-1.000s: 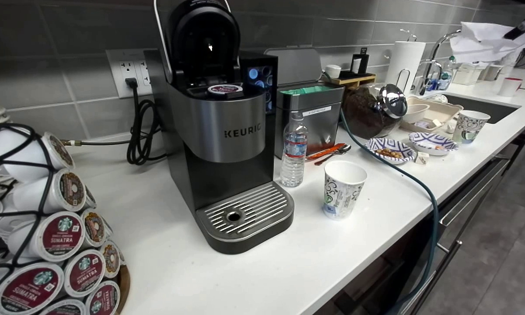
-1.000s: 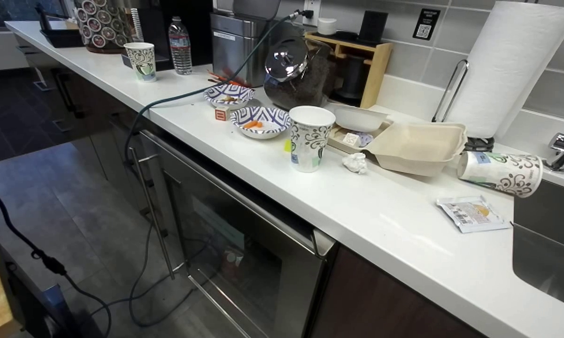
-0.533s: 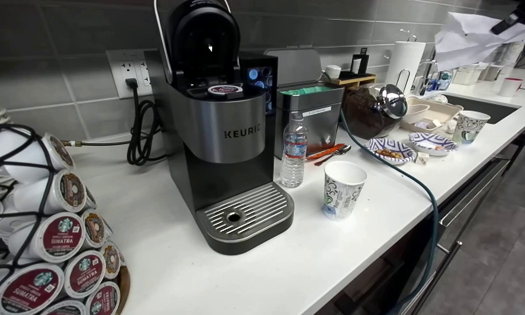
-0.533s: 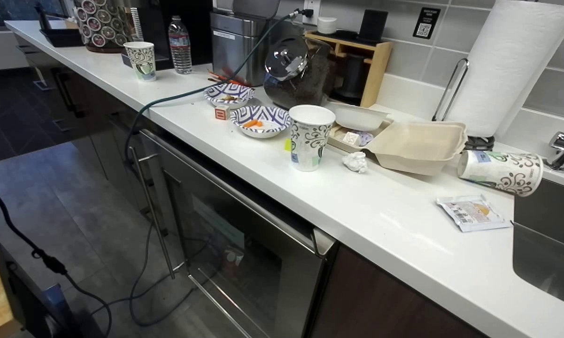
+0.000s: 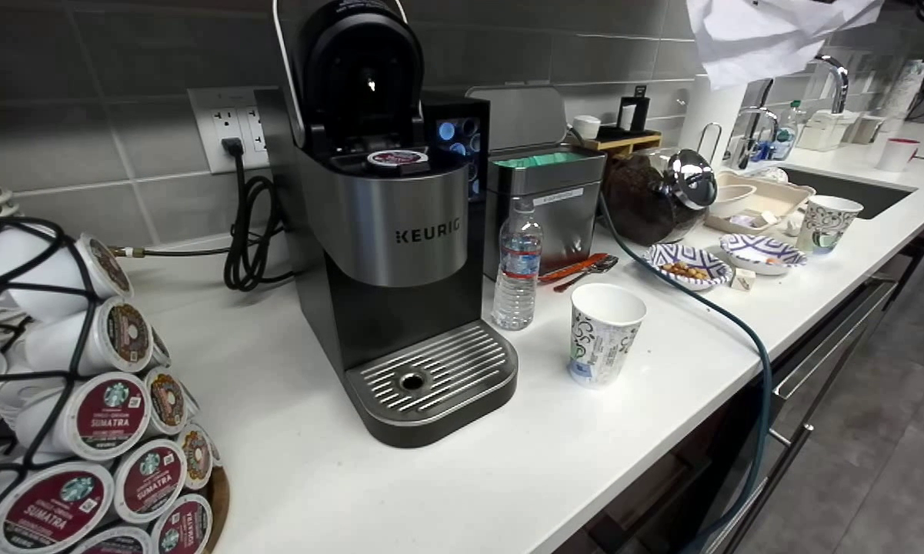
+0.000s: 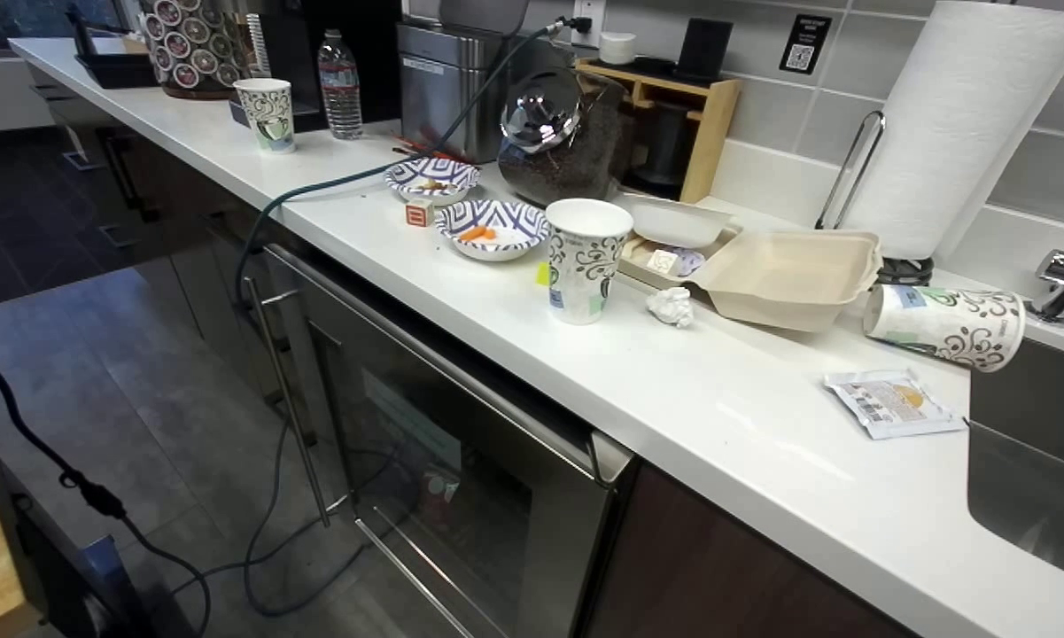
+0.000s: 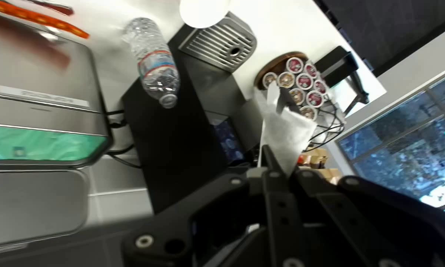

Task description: Use the white napkin to wipe underneath the coffee maker chamber.

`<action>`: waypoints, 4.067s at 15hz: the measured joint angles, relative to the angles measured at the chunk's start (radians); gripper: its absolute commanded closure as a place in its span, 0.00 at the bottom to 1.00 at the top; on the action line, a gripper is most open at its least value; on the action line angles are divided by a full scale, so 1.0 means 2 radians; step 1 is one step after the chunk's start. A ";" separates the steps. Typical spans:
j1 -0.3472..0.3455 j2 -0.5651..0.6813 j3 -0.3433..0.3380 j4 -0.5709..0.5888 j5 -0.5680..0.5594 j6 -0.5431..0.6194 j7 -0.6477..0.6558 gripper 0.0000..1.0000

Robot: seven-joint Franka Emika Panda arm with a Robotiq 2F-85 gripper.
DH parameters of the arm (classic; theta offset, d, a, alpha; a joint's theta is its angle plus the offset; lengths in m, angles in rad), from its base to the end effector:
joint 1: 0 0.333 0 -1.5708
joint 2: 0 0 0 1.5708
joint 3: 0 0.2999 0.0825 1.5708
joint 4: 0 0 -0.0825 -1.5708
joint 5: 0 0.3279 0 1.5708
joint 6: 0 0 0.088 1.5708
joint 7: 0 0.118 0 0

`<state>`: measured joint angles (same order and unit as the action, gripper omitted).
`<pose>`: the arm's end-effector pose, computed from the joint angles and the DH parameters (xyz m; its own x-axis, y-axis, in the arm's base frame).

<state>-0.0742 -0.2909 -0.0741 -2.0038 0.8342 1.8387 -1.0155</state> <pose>0.4401 -0.0024 0.6036 0.6654 0.3612 0.6532 0.6946 -0.6202 -0.3646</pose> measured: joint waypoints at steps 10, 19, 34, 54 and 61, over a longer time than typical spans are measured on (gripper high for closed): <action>0.031 -0.002 0.060 -0.009 -0.035 0.112 0.062 0.99; 0.137 0.053 0.156 -0.027 -0.170 0.160 0.284 0.99; 0.167 0.164 0.183 -0.006 -0.316 0.213 0.526 0.99; 0.273 0.301 0.132 0.059 -0.591 0.332 0.900 0.99; 0.333 0.355 0.049 0.072 -0.754 0.416 1.073 0.99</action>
<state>0.5914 0.4198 0.0235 -1.8600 -0.6734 2.6714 1.1313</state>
